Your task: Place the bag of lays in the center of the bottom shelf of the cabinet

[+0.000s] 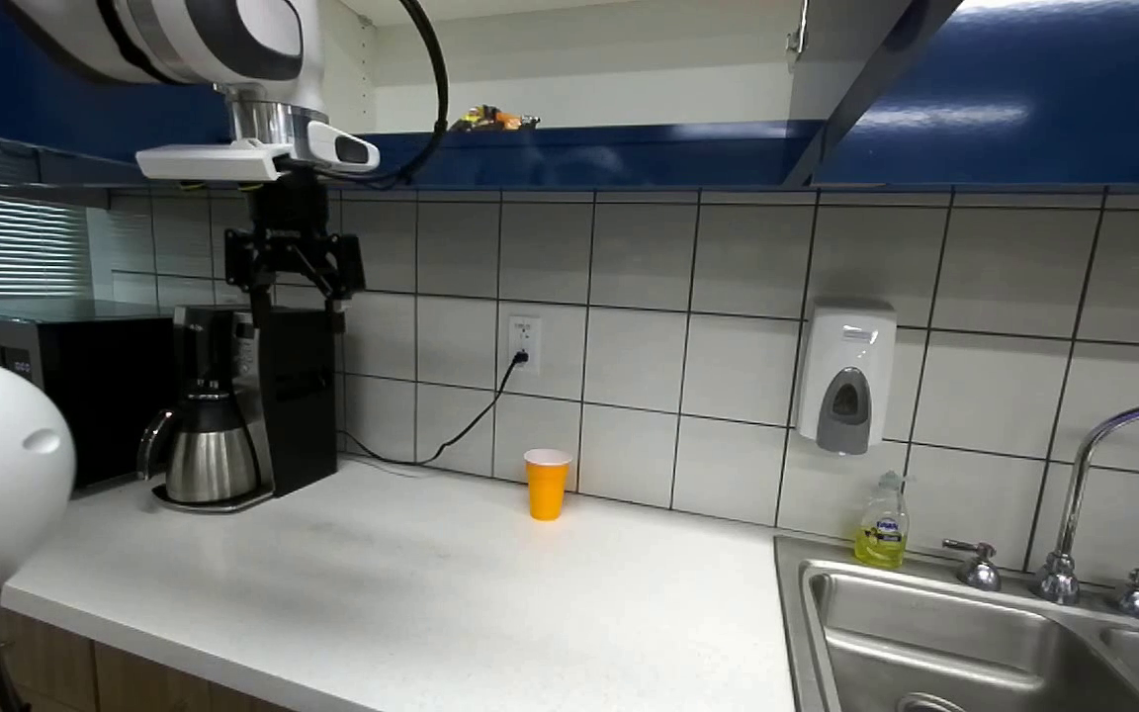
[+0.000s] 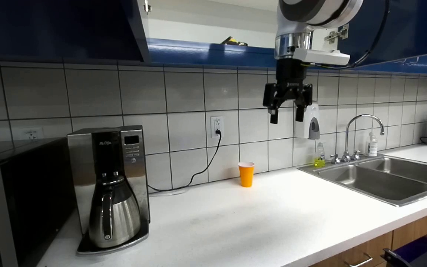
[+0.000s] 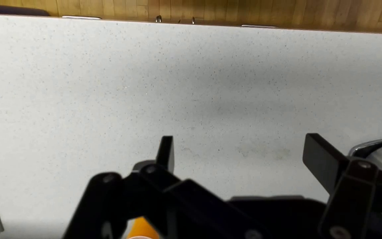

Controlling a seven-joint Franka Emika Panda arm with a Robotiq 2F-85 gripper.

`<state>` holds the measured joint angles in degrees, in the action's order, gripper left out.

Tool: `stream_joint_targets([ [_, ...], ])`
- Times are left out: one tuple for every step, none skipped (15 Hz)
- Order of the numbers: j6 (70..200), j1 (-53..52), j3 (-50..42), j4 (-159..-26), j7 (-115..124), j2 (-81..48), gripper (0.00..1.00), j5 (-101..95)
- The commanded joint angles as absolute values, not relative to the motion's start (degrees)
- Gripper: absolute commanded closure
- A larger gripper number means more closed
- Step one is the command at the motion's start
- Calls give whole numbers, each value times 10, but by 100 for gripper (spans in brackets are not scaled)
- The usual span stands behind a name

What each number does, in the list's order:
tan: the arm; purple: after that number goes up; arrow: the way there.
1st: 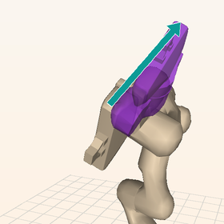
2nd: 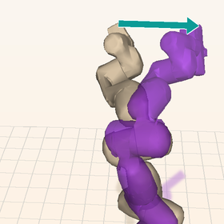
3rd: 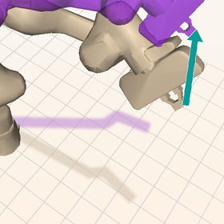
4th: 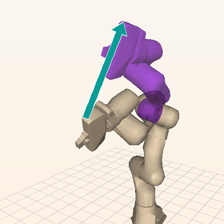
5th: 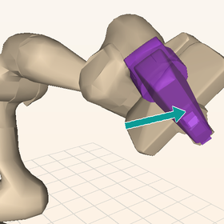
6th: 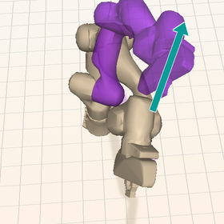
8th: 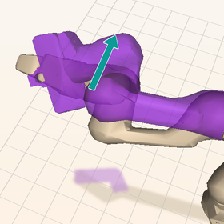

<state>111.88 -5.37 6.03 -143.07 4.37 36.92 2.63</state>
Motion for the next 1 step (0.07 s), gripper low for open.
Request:
stream_joint_targets([
  [1117,-53,61,-1428,44,369,0,26],
])
